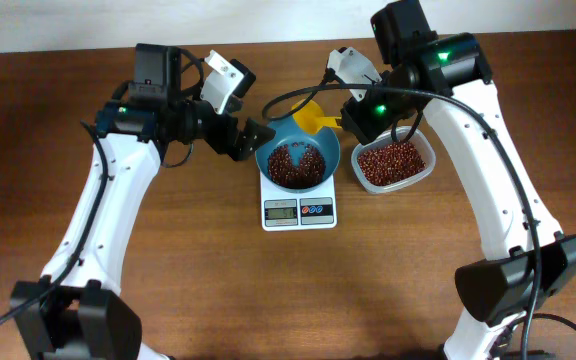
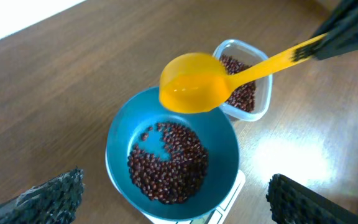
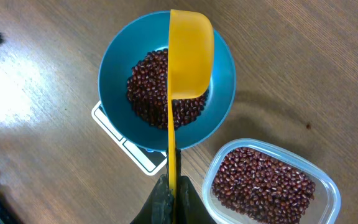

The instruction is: Scoop item into bowl and weigh 50g on scale

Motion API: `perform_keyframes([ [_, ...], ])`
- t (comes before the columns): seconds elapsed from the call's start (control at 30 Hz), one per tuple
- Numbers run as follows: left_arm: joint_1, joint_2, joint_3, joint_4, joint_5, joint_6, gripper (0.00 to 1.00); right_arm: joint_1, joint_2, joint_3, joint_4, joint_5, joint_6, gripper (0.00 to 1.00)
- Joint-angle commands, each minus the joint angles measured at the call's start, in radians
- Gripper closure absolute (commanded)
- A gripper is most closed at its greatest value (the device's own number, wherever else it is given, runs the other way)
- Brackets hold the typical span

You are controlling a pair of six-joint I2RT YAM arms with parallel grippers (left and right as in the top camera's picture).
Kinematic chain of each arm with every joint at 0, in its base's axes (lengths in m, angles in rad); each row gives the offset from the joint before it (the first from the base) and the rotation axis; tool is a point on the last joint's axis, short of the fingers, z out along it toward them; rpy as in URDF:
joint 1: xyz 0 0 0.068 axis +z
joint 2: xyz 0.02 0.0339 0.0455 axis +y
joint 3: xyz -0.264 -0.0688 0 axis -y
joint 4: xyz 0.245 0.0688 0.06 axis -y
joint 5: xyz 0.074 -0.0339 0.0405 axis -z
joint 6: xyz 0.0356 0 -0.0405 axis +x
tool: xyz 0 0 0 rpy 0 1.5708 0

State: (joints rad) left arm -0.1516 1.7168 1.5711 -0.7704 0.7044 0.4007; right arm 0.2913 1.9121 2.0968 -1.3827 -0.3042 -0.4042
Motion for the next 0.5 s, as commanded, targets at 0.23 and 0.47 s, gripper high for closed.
perform_keyframes([
  [0.23, -0.005, -0.031, 0.019, -0.002, 0.032, 0.006, 0.01, 0.002, -0.008, 0.019, 0.000, 0.006, -0.011, 0.96],
  [0.47, -0.005, -0.031, 0.019, -0.002, 0.032, 0.006, 0.01, 0.002, -0.008, 0.019, -0.041, 0.005, -0.061, 0.96],
])
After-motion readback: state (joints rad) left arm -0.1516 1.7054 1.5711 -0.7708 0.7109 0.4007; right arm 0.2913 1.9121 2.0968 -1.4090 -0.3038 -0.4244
